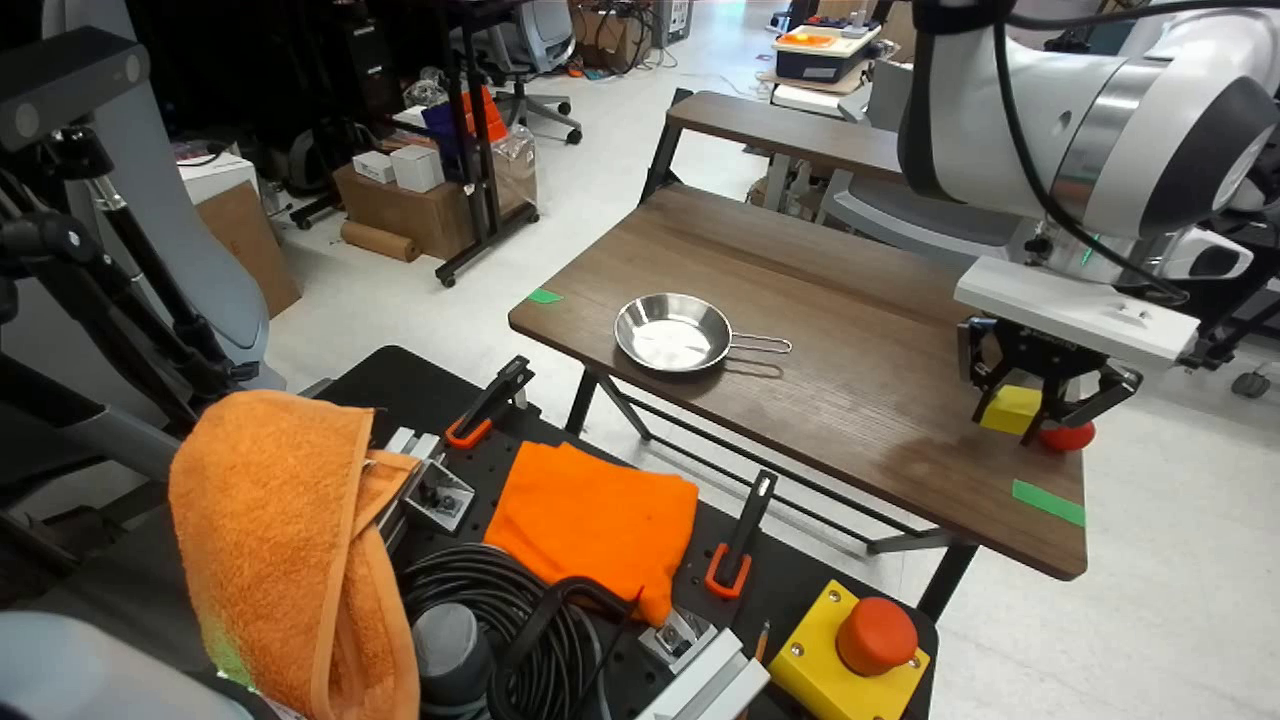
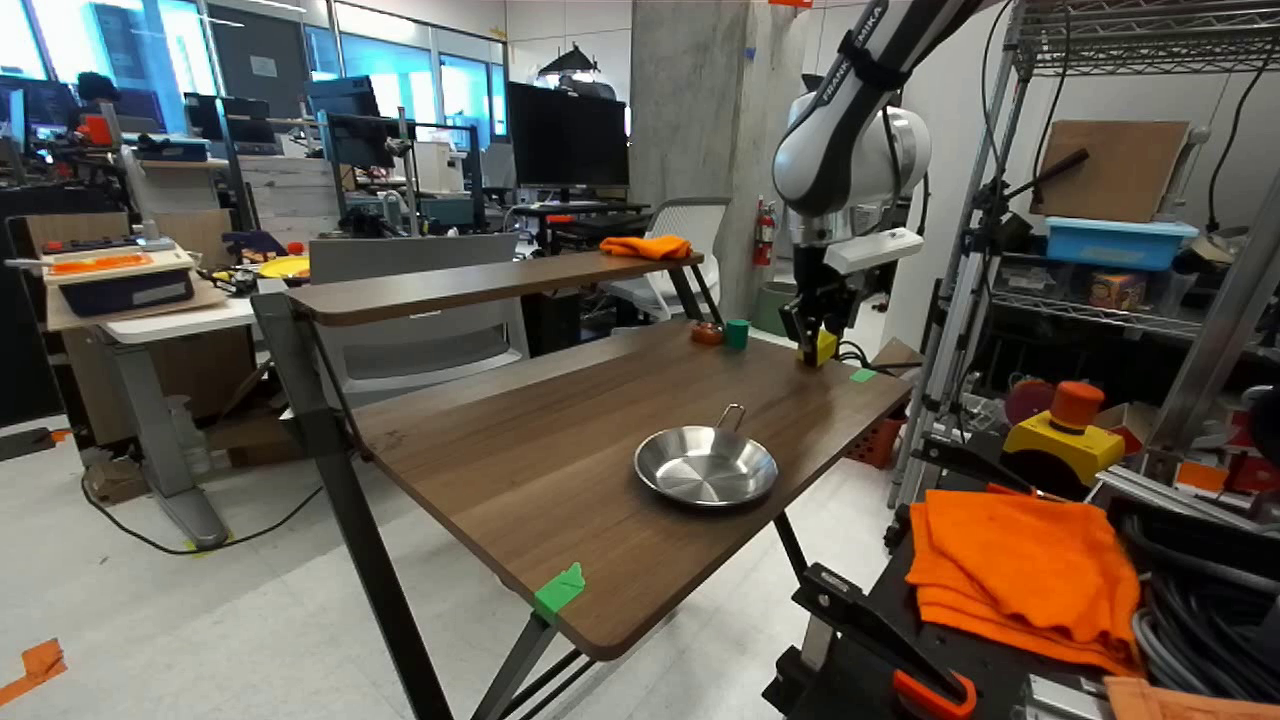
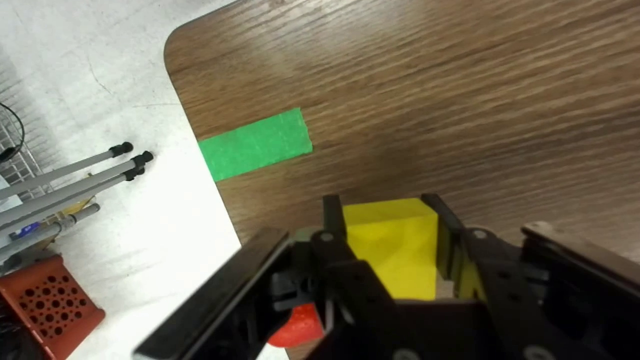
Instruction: Put the yellow block on the silver pan then remove it from the pan
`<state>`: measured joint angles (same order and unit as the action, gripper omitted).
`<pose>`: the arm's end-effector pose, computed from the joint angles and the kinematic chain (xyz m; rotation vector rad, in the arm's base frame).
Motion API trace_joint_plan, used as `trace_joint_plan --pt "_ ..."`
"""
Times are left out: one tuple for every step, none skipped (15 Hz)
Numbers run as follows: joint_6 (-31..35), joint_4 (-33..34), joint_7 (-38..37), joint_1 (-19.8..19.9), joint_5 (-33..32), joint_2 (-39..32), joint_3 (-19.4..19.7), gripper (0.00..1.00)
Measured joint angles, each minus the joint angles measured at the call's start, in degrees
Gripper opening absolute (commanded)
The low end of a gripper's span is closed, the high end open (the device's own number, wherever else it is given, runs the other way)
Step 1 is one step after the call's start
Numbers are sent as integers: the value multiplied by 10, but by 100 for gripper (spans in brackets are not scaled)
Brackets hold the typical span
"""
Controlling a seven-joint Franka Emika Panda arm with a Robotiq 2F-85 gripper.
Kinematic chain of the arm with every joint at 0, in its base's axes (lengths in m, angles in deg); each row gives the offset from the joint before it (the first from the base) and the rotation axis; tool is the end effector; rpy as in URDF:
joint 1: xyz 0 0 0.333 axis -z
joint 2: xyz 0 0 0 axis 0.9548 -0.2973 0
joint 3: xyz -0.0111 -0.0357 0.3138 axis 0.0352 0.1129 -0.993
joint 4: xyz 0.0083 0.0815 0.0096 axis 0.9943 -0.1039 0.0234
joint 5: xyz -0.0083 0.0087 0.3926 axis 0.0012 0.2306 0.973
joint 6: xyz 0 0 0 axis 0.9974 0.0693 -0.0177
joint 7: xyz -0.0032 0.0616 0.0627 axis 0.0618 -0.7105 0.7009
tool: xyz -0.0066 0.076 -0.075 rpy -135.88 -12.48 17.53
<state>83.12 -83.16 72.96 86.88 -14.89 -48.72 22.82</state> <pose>0.5846 -0.2721 0.1422 2.9389 -0.4424 -0.1286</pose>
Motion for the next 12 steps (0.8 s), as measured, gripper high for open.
trace_joint_plan --pt "0 4 3 1 0 -3 0 17" --pt "0 8 6 2 0 -6 0 17" --pt "-1 11 9 3 0 -10 0 17" --pt "-1 15 11 4 0 -14 0 17" --pt "-1 19 12 5 0 -19 0 17" --pt "-1 24 14 5 0 -24 0 17" --pt "-1 28 16 6 0 -28 0 17" --pt "-1 31 18 6 0 -33 0 17" --pt "-1 35 20 6 0 -36 0 17" --pt "-2 37 22 6 0 -37 0 17" --pt "-2 38 24 6 0 -38 0 17" --pt "-2 39 25 6 0 -38 0 17"
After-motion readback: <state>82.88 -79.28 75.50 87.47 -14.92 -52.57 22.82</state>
